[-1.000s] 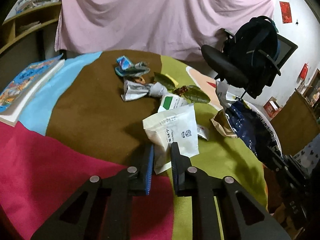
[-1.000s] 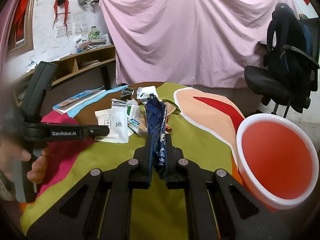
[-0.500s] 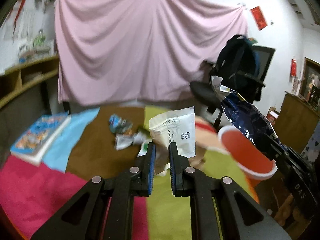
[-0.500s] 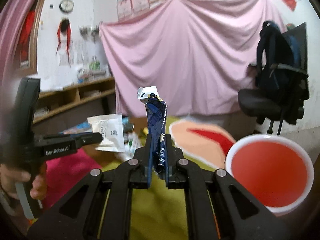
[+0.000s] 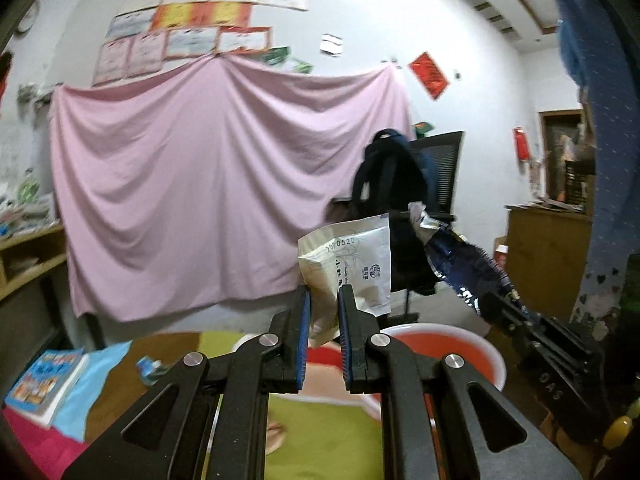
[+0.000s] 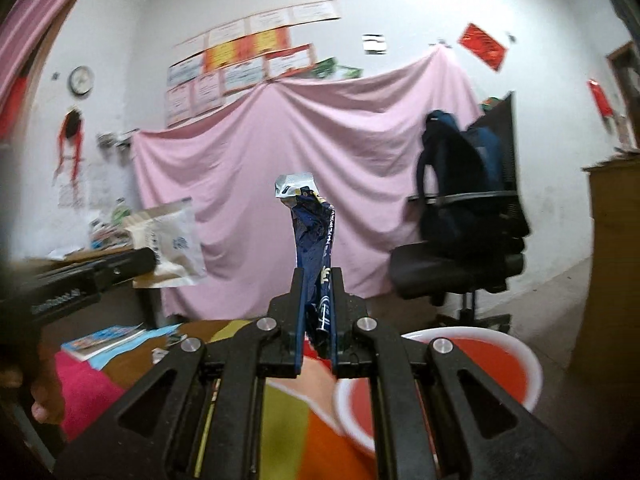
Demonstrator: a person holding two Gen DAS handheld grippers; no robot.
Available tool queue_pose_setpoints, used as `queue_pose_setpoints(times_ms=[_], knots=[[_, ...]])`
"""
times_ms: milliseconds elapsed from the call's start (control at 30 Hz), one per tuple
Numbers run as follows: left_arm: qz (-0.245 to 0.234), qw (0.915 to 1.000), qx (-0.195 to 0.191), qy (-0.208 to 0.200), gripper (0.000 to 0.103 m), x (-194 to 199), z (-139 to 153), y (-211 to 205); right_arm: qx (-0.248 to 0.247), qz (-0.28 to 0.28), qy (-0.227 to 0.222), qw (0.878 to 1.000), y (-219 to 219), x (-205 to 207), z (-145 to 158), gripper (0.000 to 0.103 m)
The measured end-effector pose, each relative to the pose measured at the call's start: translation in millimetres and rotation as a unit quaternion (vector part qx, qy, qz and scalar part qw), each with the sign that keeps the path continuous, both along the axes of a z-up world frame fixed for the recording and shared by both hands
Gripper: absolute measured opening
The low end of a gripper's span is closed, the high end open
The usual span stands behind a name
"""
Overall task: Collect trash
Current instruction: 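Carry the white sachet and blue wrapper in both tools over the red bucket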
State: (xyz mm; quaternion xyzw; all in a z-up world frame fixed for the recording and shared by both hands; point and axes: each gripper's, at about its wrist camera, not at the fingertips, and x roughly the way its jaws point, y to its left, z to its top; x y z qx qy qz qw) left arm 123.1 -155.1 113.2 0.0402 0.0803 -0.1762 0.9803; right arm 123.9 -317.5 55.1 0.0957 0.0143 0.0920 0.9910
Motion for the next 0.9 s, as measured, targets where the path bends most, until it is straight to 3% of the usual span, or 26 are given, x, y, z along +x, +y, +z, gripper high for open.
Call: queue_pose_setpoints(times_ms=[167, 333, 633, 900], knots=[[-0.037, 0.9991, 0.018, 0.012, 0.011, 12.6, -10.2, -41.1, 0.023, -0.039, 0.031, 0.998, -28.6, 7.4, -5.7, 0.039], [-0.064, 0.9944, 0.017, 0.082, 0.011, 44.1, -27.4, -69.7, 0.047, -0.061, 0.083, 0.994, -53.1, 20.4, -18.6, 0.039], [-0.079, 0.9712, 0.004, 0.225, 0.011, 110.3, -61.1, -101.3, 0.082, -0.073, 0.148, 0.983, -78.1, 44.1, -37.9, 0.042], [-0.080, 0.9492, -0.030, 0.303, 0.011, 139.5, -76.5, -102.7, 0.101, -0.079, 0.178, 0.976, -88.5, 54.7, -47.6, 0.045]])
